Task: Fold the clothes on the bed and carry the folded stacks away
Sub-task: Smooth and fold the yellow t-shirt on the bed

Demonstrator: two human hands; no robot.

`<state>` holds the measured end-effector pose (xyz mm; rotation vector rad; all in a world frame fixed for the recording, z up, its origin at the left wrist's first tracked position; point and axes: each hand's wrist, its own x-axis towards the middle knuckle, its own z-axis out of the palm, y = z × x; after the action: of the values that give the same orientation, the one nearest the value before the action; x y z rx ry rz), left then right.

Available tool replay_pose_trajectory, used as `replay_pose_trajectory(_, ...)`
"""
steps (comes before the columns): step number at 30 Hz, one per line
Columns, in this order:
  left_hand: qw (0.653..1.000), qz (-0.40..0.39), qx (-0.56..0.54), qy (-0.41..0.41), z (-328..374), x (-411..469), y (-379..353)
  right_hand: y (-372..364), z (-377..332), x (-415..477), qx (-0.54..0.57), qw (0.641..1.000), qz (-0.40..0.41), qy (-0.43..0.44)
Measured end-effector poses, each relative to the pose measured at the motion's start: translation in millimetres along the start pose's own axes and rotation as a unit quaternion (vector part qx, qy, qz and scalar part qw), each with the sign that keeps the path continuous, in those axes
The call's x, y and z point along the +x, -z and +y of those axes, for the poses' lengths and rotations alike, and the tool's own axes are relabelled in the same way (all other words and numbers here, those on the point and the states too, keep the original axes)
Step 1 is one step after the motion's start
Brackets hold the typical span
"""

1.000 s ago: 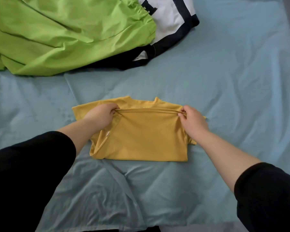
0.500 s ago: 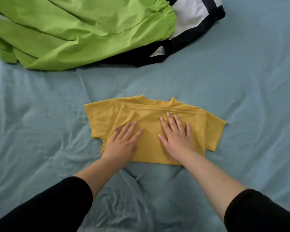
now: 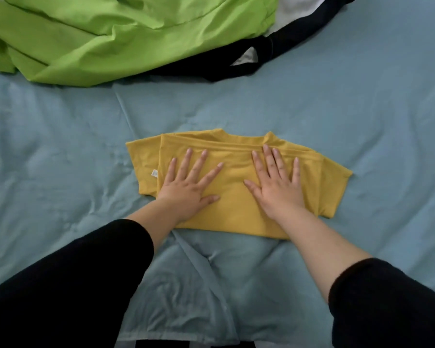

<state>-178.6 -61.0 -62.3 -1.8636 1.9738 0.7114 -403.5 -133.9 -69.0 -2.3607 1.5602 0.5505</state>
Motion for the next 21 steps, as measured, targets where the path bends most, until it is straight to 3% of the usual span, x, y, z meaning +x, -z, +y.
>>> replay_pose_trajectory(4, 1.0, 0.008, 0.012, 0.001, 5.9, -7.9, -0.7, -14.1, -10.6, -36.4, 0.027, 0.998, 0.051, 0.037)
replay_pose_trajectory(8, 0.998, -0.049, 0.026, 0.007, 6.6, -11.6, 6.8, -26.2, 14.2, -82.6, -0.009, 0.998, -0.01, 0.064)
replay_pose_trajectory(10, 0.997, -0.061, 0.029, 0.023, 14.5, -9.7, 14.2, -21.1, 24.7, -89.2, 0.04, 0.997, 0.01, 0.061)
replay_pose_trajectory(12, 0.999, -0.026, 0.019, 0.038, 37.6, -9.6, 19.1, -8.0, 32.9, -94.0, 0.141, 0.986, 0.087, -0.006)
replay_pose_trajectory(14, 0.999, 0.016, -0.017, 0.022, 75.8, -8.2, 22.7, 1.5, 50.3, -94.6, 0.257, 0.932, 0.191, -0.167)
replay_pose_trajectory(16, 0.999, 0.031, -0.041, -0.015, 121.3, 1.3, 23.5, 7.7, 73.5, -87.4, 0.372, 0.85, 0.2, -0.316)
replay_pose_trajectory(19, 0.998, 0.043, -0.035, -0.036, 175.2, 30.9, 24.4, 7.1, 103.3, -69.3, 0.502, 0.745, 0.135, -0.417)
replay_pose_trajectory(21, 0.998, 0.051, -0.025, -0.033, 191.0, 51.7, 22.9, 4.6, 115.0, -59.1, 0.529, 0.711, 0.13, -0.444)
